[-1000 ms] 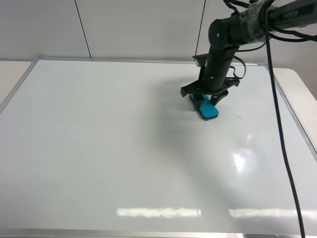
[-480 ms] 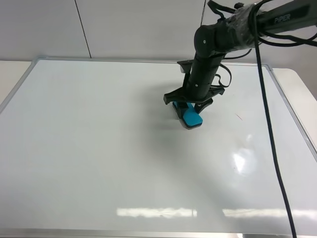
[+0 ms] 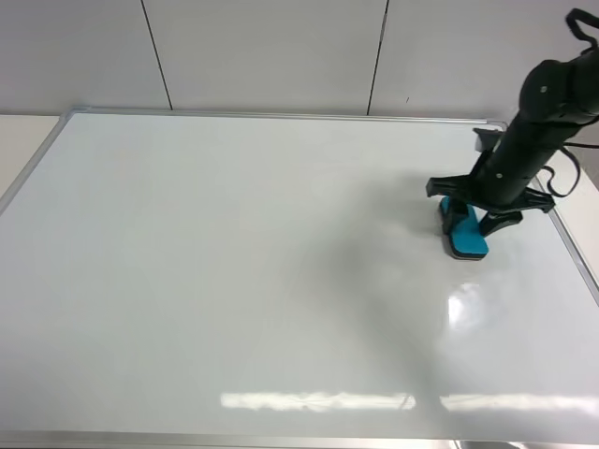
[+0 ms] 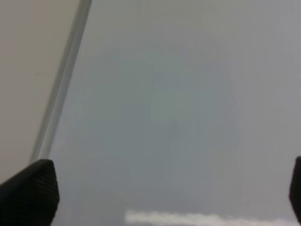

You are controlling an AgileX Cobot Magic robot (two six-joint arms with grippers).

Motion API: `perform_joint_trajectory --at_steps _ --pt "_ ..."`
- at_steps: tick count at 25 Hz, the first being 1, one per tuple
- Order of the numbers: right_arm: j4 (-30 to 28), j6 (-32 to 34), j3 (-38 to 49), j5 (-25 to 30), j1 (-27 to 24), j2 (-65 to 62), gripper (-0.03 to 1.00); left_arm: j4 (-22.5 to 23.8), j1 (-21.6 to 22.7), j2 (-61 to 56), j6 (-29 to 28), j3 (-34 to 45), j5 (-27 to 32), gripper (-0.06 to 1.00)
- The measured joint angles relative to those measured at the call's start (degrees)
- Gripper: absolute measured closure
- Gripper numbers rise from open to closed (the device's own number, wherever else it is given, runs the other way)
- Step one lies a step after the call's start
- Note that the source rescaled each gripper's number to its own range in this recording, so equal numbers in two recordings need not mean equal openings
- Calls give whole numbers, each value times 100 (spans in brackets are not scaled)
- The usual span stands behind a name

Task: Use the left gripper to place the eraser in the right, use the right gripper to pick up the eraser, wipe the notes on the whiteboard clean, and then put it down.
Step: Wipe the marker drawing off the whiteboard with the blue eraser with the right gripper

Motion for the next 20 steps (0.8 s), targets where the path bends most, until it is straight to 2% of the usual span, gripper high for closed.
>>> perform_joint_trajectory --at_steps 4,7,11,15,20 --pt "0 0 5 0 -581 -14 92 0 0 0 0 0 0 -6" --pt "6 0 -52 25 -595 -14 92 0 0 0 0 0 0 -6" --pt "48 -30 -457 126 -357 117 92 0 0 0 0 0 0 -6" --pt "235 -97 -1504 209 184 480 92 0 0 0 0 0 0 -6" --pt "305 -105 -3024 1005 548 1322 92 0 0 0 0 0 0 -6"
